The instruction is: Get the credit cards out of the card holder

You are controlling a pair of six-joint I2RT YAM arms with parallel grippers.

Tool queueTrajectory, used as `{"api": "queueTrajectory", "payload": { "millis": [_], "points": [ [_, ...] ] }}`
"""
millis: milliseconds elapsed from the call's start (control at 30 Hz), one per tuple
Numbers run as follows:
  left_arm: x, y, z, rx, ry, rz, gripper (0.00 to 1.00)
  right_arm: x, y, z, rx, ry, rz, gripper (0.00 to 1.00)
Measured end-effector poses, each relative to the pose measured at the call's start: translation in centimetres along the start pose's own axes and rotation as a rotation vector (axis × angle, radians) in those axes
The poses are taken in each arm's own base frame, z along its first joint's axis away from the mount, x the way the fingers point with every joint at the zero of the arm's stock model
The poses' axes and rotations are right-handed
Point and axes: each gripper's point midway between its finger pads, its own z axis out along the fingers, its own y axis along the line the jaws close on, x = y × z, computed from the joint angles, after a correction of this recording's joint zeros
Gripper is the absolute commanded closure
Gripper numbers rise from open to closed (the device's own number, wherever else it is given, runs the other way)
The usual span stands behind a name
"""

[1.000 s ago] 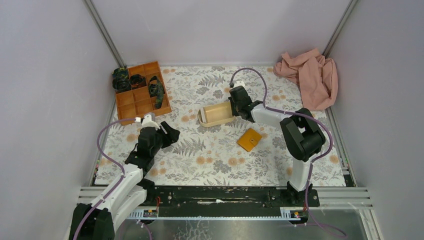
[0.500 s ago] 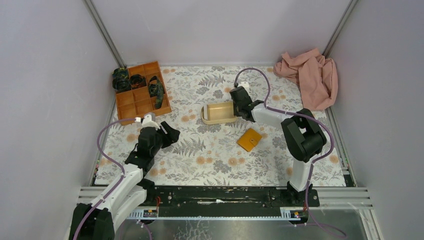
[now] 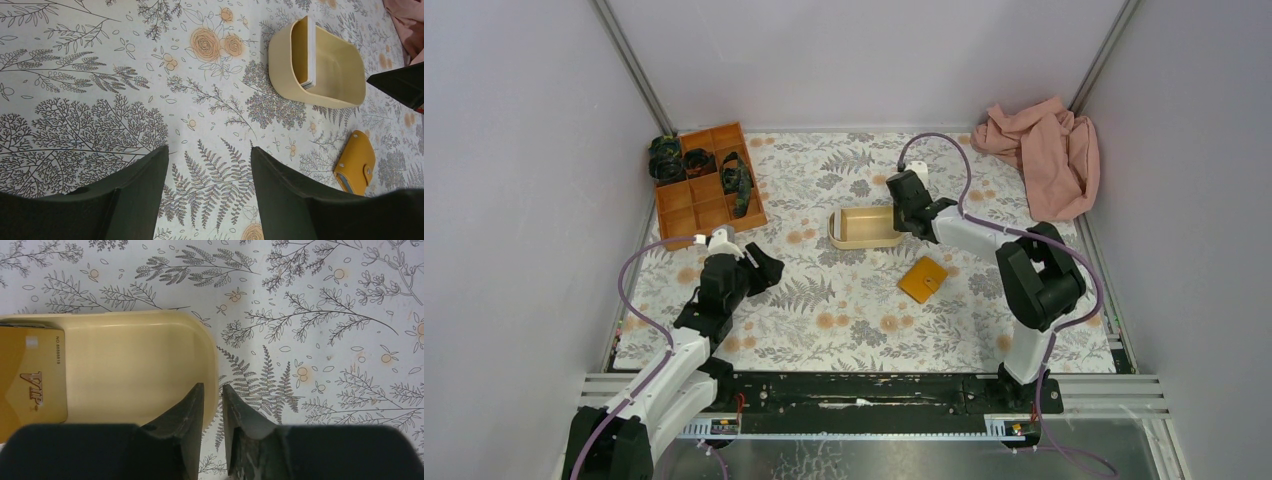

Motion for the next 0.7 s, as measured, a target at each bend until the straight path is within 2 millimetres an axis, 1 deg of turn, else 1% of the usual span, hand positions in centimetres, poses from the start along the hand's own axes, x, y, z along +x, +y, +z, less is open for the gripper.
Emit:
{"api": "queueTrajectory", "payload": {
  "millis": [300,367,400,433,467,500,533,600,667,700],
  "points": [
    [0.0,0.0,0.0,0.002,0.002,0.0,0.31,-0.9,0.0,-1.1,-0.016,-0.033,0.013,0.64],
    [0.0,-0.1,0.0,0.004,0.002,0.0,0.32,-0.6,-0.6,-2.0,-0.019,-0.048,0.018,0.63],
    [0.0,-0.1,0.0,0.008,0.002,0.0,0.32,-0.3,-1.1,-2.7,-0.02,-0.061,0.023,0.52],
    [0.1,-0.3,0.1,0.016,0.004,-0.002,0.32,-0.1,-1.6,-3.4,-0.021,-0.075,0.031,0.28],
    [0.2,-0.4,0.1,0.027,0.009,-0.003,0.32,0.4,-2.6,-5.0,-0.024,-0.108,0.058,0.22],
    [0.4,-0.5,0.2,0.035,0.015,-0.004,0.32,0.6,-2.9,-5.5,-0.024,-0.114,0.066,0.2],
    [0.7,-0.8,0.2,0.049,0.019,-0.003,0.32,0.7,-3.1,-6.3,-0.046,-0.149,0.092,0.19],
    [1.6,-2.0,0.1,0.095,0.035,0.012,0.32,2.1,-4.0,-8.0,-0.079,-0.188,0.148,0.21],
    [3.1,-4.1,-0.5,0.161,0.066,0.042,0.31,4.4,-5.0,-9.3,-0.111,-0.199,0.187,0.25],
    [3.9,-5.4,-0.9,0.202,0.079,0.061,0.31,5.4,-5.5,-9.6,-0.117,-0.197,0.198,0.28]
  ]
}}
